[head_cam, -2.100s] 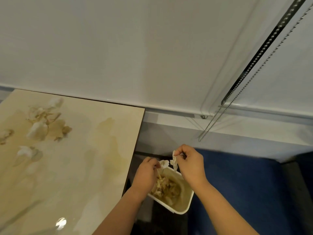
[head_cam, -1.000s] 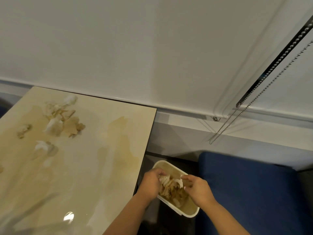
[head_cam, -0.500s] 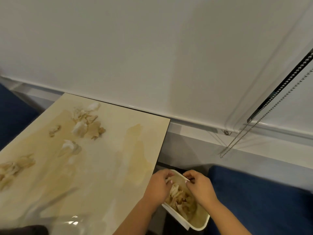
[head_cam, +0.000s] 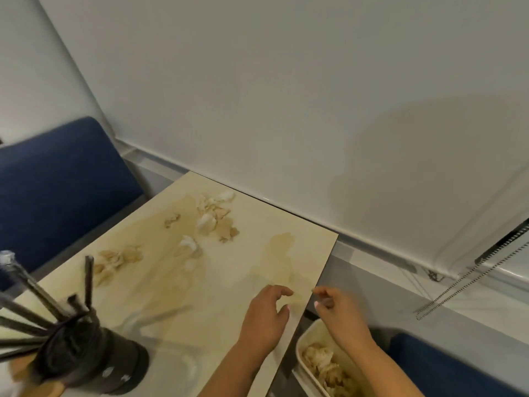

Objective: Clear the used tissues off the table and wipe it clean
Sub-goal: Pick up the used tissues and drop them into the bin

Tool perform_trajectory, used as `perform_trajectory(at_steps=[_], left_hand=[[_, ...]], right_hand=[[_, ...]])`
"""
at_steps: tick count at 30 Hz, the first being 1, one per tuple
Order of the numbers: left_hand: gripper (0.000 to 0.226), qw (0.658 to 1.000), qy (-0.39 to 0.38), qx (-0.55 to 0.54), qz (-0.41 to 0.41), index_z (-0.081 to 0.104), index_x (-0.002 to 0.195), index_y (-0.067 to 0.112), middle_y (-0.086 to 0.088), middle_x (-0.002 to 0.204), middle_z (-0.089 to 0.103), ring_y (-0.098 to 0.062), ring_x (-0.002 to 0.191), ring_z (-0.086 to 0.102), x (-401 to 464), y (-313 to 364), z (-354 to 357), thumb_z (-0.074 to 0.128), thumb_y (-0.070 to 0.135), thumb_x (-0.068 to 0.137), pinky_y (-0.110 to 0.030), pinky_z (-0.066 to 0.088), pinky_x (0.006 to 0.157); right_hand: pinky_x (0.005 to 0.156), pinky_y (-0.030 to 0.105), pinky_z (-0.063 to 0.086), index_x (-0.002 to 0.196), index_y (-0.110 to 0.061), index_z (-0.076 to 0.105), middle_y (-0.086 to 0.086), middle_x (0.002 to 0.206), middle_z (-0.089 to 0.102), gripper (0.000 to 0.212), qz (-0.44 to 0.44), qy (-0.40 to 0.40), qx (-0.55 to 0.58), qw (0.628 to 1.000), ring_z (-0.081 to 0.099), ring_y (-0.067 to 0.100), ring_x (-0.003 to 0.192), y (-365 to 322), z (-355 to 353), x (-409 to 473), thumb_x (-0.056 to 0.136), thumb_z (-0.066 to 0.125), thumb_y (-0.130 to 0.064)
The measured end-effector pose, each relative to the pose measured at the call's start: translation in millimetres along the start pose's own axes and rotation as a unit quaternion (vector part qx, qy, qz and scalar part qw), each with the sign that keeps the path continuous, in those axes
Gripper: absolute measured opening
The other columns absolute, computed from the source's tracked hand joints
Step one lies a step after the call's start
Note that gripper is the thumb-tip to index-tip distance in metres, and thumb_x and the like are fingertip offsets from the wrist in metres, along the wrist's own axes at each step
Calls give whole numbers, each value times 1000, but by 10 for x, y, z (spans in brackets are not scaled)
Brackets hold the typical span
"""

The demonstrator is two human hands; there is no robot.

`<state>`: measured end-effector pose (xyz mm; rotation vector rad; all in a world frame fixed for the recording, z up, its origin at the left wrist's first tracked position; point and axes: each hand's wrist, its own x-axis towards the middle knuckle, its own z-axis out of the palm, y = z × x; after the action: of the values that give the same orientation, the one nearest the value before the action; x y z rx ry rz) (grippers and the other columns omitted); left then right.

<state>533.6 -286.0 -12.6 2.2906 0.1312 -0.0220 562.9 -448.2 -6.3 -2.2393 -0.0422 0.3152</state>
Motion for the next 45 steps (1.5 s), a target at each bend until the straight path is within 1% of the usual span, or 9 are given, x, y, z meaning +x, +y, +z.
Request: perform_trajectory(at_steps=[3, 7, 10, 17, 23, 30, 35, 41, 45], left_hand=[[26, 999, 34, 8, 2, 58, 110, 32, 23, 107, 48, 7, 96, 44, -102, -91, -220, 58, 18, 88, -7, 34, 81], [27, 998, 68, 9, 2, 58, 111, 30, 22, 109, 47, 6, 100, 46, -295, -226, -498, 58, 16, 87, 5, 26, 79], [27, 996, 89, 7, 3, 57, 111, 29, 22, 110, 47, 8, 98, 44, -452, -307, -689, 58, 16, 87, 5, 26, 78], [29, 992, 123, 3, 14, 58, 110, 27, 19, 112, 48, 9, 98, 43, -663, -484, -1005, 59, 13, 86, 5, 26, 80], [29, 990, 139, 11, -16, 56, 112, 25, 18, 115, 44, 4, 103, 43, -555, -629, -1152, 59, 13, 86, 6, 24, 80], [32, 980, 183, 33, -77, 53, 116, 28, 11, 127, 41, -8, 121, 41, -13, -702, -1203, 60, 17, 86, -8, 25, 84], [36, 973, 186, 53, -124, 51, 122, 27, 8, 137, 36, -11, 129, 34, 442, -794, -1229, 59, 20, 87, -11, 28, 82], [41, 963, 184, 65, -185, 50, 125, 26, 4, 142, 32, -15, 132, 29, 882, -1006, -1273, 58, 14, 86, -17, 35, 90], [45, 955, 165, 85, -231, 49, 127, 26, 3, 146, 25, -17, 136, 22, 1113, -1130, -1309, 52, 9, 86, -21, 39, 87]], right_hand=[[68, 10, 41, 111, -28, 60, -11, 106, 60, 26, -17, -2, -4, 1000, 55, 0, 87, -205, 114, -18, 91, 57, -12], [70, 16, 45, 108, -28, 60, -12, 108, 61, 23, -31, -5, 4, 1000, 58, 3, 86, -479, 319, -113, 90, 58, -14], [74, 19, 48, 107, -28, 61, -12, 108, 62, 22, -45, -4, 11, 999, 59, 3, 85, -645, 458, -244, 90, 58, -14], [62, 7, 41, 109, -26, 61, -14, 104, 60, 23, -89, -3, 11, 996, 57, -4, 82, -946, 722, -416, 90, 59, -15], [65, 5, 41, 105, -29, 60, -12, 106, 60, 24, -110, -18, 24, 993, 59, -1, 82, -1103, 829, -206, 88, 60, -13], [71, 12, 41, 111, -28, 59, -13, 112, 56, 30, -129, -52, 1, 990, 58, 3, 88, -1225, 850, 472, 85, 63, -15], [76, 17, 40, 116, -29, 56, -13, 117, 49, 34, -147, -82, -50, 984, 54, 6, 93, -1276, 874, 1032, 85, 63, -15], [85, 19, 41, 123, -24, 54, -9, 128, 44, 43, -188, -115, -108, 969, 52, 10, 113, -1350, 1026, 1641, 83, 64, -13], [88, 24, 42, 129, -24, 50, -4, 139, 34, 48, -205, -144, -174, 952, 42, 14, 125, -1412, 1201, 1968, 83, 60, -13]])
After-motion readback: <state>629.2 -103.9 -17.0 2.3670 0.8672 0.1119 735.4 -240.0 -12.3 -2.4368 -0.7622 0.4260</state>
